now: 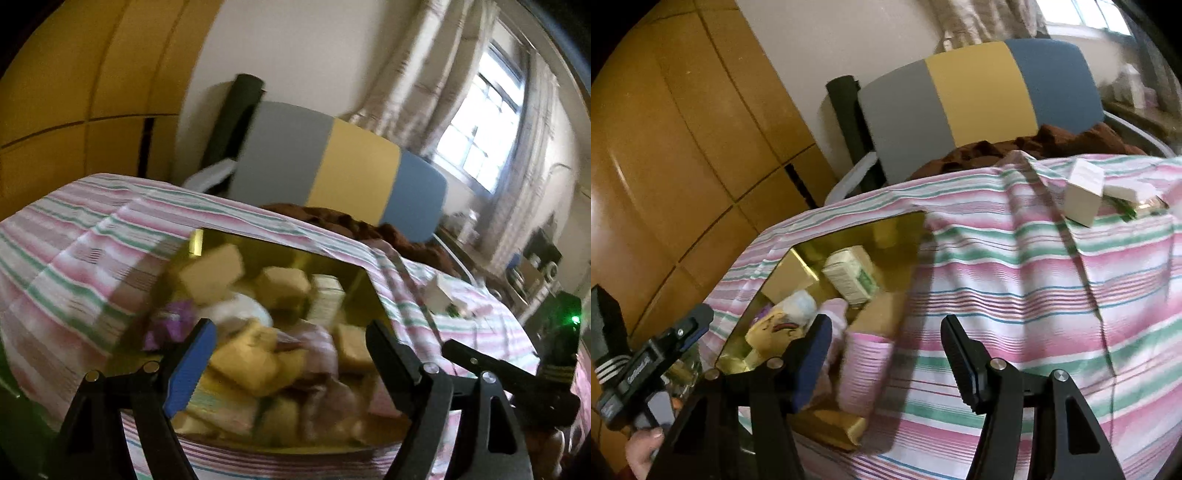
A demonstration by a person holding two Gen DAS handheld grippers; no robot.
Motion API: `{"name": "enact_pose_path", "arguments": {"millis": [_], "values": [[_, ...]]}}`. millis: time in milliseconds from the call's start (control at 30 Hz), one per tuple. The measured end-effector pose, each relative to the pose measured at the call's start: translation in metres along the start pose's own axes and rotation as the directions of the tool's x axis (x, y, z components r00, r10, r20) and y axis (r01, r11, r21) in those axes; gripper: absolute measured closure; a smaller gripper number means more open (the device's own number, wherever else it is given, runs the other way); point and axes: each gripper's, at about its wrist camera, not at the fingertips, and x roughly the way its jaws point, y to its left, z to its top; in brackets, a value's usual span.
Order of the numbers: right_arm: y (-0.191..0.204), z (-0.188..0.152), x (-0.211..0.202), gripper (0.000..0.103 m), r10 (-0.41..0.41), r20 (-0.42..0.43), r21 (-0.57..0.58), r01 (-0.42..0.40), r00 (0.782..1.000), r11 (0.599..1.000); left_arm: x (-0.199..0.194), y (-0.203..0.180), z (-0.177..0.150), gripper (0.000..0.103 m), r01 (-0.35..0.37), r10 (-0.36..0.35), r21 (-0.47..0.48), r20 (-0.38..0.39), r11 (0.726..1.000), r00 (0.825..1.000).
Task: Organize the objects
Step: 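Move both open tools back toward the pile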
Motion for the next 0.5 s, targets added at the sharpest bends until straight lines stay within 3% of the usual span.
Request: {"name": "enact_pose_path", "arguments": {"millis": [167,500], "values": [[-0.023,-0.004,-0.005,0.037,-0.036,-0.004,0.025,0.036,0.999,0.999,0.01,-0.033,-0.008,0.018,0.064,-0.062,0.048,-0.05,0.997,0.997],[-0.084,-0.014,-0.015,0.037,-0.159,-0.017,0.07,0.159,0.987,0.985,0.031,-0.109,-0.017,0.018,0.22,-0.197,0.155,-0.152,0.963,0.969]]}}
